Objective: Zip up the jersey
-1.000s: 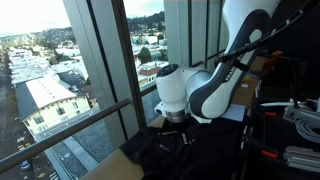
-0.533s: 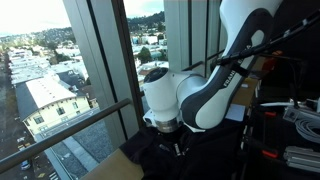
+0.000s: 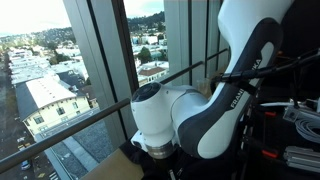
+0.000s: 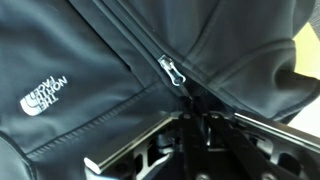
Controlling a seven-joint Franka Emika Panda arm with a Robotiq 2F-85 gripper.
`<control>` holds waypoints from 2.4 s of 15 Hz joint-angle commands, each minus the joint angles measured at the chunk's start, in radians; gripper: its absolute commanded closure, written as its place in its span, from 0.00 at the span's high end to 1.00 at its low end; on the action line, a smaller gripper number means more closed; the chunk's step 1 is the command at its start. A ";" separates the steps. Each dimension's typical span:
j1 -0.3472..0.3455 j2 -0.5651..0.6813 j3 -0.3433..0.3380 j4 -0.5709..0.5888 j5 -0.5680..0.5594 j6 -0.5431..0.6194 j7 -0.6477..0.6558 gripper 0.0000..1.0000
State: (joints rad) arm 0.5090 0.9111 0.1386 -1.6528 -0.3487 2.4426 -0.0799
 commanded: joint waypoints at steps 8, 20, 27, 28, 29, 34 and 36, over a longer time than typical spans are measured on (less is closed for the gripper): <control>0.050 0.085 0.058 0.186 0.007 -0.089 -0.054 0.02; 0.101 0.136 0.062 0.287 0.011 -0.153 -0.077 0.02; 0.048 0.046 0.048 0.200 0.008 -0.161 -0.089 0.02; 0.038 0.032 0.048 0.179 0.007 -0.154 -0.090 0.02; 0.025 0.014 0.048 0.148 0.005 -0.146 -0.092 0.02; -0.023 -0.056 0.059 0.024 0.000 -0.132 -0.105 0.02; -0.036 -0.083 0.065 -0.028 0.000 -0.128 -0.109 0.02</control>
State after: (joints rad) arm 0.5002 0.8981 0.1860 -1.5720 -0.3466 2.3022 -0.1729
